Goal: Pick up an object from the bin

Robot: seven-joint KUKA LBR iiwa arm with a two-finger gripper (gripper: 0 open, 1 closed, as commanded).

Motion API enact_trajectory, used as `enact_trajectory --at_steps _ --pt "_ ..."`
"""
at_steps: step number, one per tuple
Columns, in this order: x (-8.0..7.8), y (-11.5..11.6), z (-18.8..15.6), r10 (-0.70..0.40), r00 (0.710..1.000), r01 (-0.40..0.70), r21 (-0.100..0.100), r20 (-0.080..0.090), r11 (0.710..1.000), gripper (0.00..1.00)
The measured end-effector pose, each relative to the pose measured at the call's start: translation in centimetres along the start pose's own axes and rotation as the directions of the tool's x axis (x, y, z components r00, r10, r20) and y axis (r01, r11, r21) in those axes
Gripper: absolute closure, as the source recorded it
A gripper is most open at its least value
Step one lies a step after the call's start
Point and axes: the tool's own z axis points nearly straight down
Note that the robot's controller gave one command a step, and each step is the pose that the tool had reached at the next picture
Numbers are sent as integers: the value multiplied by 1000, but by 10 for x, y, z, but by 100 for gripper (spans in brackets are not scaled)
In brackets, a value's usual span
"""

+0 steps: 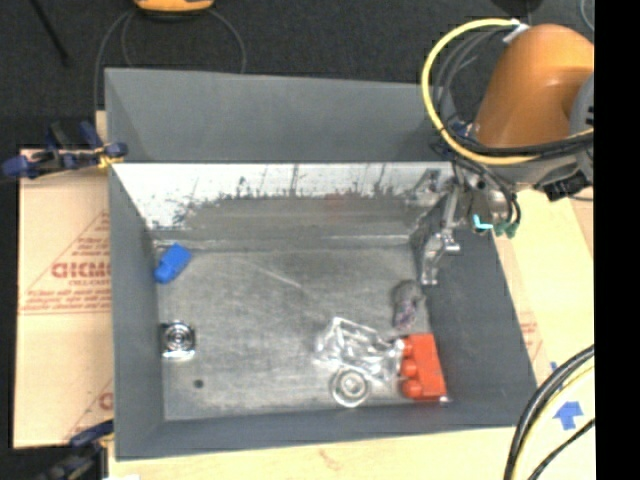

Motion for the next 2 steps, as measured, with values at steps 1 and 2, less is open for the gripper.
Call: enact_trajectory --at_steps 1,2 --pt "38 2 -3 68 998 -68 -3 5 998 0" --pt "77 17 125 -28 1000 28 0 2 1000 0"
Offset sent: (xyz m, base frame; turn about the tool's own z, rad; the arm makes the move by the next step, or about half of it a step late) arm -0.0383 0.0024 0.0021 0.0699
